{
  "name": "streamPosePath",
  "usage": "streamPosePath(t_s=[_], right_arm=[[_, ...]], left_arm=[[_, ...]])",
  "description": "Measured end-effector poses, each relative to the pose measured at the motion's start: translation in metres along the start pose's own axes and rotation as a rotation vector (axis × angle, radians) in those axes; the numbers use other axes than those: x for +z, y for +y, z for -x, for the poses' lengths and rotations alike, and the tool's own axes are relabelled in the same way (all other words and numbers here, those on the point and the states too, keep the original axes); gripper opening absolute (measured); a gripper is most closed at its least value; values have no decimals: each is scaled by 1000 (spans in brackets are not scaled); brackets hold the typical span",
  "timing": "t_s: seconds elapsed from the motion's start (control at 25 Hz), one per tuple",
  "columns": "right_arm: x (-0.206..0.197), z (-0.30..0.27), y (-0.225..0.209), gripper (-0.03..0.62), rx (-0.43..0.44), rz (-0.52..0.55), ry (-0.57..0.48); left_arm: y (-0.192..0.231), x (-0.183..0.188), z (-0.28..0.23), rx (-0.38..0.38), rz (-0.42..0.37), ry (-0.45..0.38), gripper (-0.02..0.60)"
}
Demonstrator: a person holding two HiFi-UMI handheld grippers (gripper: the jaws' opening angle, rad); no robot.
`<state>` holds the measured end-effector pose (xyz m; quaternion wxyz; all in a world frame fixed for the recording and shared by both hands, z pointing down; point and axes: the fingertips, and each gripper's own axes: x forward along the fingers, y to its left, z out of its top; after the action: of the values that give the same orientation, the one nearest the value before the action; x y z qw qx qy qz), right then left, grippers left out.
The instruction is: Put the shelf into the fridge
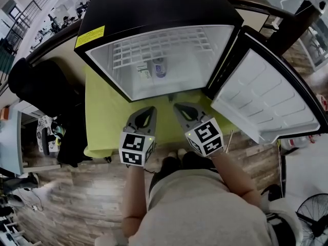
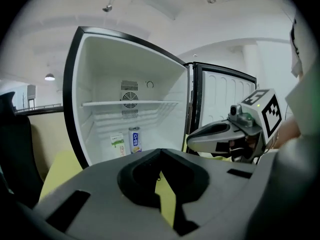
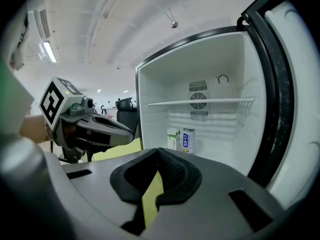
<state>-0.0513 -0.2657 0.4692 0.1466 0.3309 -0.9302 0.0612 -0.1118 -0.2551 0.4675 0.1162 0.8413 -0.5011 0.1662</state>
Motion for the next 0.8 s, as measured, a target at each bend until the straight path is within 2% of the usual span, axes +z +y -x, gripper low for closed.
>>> streamPosePath(t_s=[0.2,0.48,0.8], right_arm=[[-15,4,0,12,0,-88,10],[-24,4,10,12,37,-81,44],[-29,3,3,12,37,-97,69]], left_arm=[[-11,-19,-2,-40,71,30,14],[-36,-42,-13,-127,161,77,14],[-37,-46,-18,-149,151,102,14]])
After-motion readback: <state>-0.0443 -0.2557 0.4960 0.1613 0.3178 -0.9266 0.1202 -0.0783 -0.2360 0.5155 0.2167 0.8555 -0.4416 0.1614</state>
